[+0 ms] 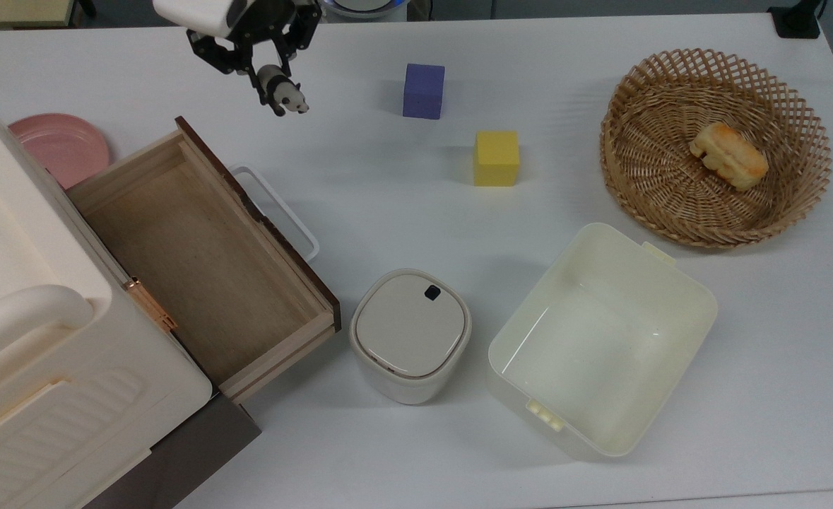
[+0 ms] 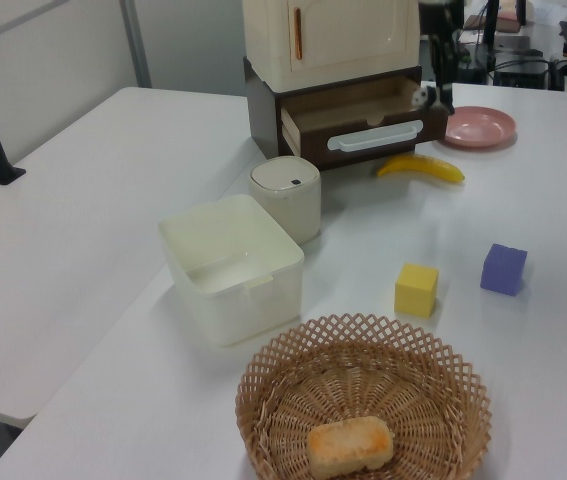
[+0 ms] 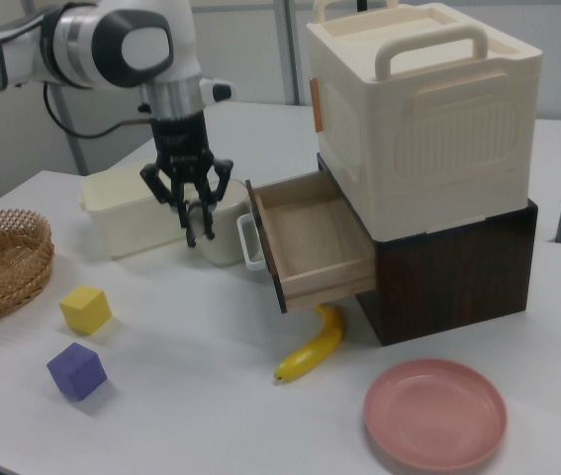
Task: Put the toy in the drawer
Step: 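Lift the held panda and carry it over the open wooden drawer, then lower the panda into the drawer and open the gripper, then raise the open gripper up out of the drawer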
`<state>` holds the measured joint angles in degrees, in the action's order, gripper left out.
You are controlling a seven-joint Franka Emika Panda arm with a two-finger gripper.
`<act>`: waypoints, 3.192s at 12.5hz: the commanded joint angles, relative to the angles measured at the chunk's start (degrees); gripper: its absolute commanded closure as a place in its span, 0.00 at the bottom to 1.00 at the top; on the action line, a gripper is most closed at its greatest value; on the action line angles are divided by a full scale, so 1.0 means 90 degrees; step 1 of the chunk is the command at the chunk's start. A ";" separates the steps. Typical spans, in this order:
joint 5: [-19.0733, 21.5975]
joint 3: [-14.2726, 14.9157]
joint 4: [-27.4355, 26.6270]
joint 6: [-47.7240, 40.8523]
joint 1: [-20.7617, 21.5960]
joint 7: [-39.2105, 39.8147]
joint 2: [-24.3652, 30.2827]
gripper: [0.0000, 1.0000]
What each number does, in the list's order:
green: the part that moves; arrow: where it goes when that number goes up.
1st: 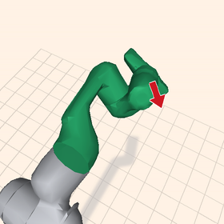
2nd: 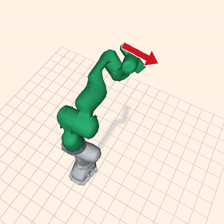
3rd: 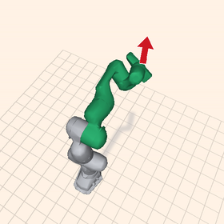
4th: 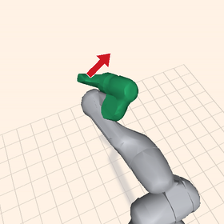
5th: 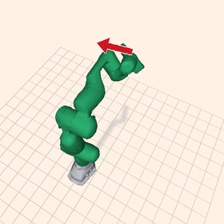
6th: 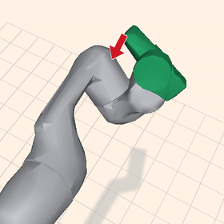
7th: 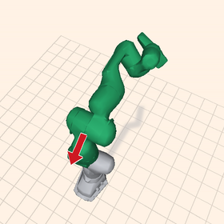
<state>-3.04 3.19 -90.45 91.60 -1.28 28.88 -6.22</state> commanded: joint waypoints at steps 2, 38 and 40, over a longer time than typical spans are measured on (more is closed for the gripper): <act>0.0152 0.0114 0.0665 0.1320 -0.0287 -0.0267 -0.0441 0.89; -0.0063 0.0397 -0.0800 0.0487 0.0884 -0.2838 0.0506 0.00; -0.0063 0.0398 -0.0761 0.0477 0.0884 -0.2847 0.0457 0.00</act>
<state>-3.51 6.04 -96.23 97.06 5.81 2.94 -3.33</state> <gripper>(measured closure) 0.000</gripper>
